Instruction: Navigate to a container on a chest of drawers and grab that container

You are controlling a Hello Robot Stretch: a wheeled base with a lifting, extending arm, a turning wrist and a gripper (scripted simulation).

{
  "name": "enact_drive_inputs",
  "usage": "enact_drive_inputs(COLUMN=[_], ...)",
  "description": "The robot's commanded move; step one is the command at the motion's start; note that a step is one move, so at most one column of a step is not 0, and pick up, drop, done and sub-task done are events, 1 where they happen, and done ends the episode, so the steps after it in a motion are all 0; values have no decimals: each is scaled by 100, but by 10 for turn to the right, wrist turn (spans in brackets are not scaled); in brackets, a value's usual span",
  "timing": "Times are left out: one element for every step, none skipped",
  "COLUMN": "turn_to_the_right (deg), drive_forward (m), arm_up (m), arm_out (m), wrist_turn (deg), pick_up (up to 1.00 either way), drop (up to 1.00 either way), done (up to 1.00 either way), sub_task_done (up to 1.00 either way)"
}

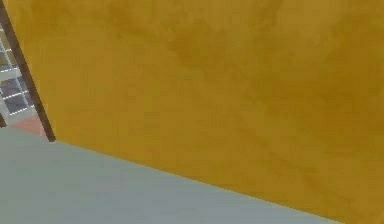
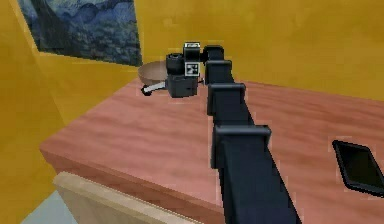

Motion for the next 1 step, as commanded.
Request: enact_drive_inputs(turn_to_the_right=[0], drive_forward=[0], arm_up=[0], arm_out=[0], wrist_turn=[0], pick_up=[0], drop=[0], done=[100], sub_task_done=[0])
